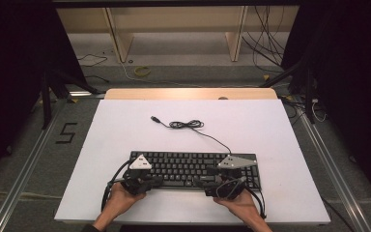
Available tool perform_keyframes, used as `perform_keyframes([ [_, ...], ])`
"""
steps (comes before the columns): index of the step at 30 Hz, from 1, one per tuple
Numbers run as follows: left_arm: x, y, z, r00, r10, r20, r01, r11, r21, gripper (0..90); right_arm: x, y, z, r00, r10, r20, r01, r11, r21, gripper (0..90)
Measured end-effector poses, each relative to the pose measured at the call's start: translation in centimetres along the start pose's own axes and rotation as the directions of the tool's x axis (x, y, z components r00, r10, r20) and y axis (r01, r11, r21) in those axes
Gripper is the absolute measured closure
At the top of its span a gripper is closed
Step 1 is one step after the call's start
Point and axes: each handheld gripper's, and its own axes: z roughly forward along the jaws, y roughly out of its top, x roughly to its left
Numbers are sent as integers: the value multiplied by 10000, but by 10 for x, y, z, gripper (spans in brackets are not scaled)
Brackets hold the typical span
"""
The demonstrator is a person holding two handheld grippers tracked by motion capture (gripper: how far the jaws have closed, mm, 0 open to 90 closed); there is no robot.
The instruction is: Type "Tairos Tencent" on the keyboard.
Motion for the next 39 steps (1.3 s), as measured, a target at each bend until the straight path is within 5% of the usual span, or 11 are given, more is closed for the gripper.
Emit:
perform_keyframes([
  [9, 1, 3, -11, 9997, -231, 30, 232, 9987, -453, 839, -1, 1, 0, 10000, 29, -4, -29, 10000, -76, 324],
  [18, 13, 1, -30, 9954, -956, 49, 954, 9869, -1297, 703, 1, 3, 2, 10000, 26, -26, -26, 10000, -82, 324],
  [27, 19, -2, -37, 9884, -1516, -121, 1480, 9772, -1519, 487, 1, 6, 6, 10000, -18, -72, 18, 10000, -67, 323],
  [39, 25, -11, -45, 9807, -1926, -335, 1843, 9680, -1701, 387, 4, 16, 17, 9998, -75, -187, 75, 10000, 39, 322],
])
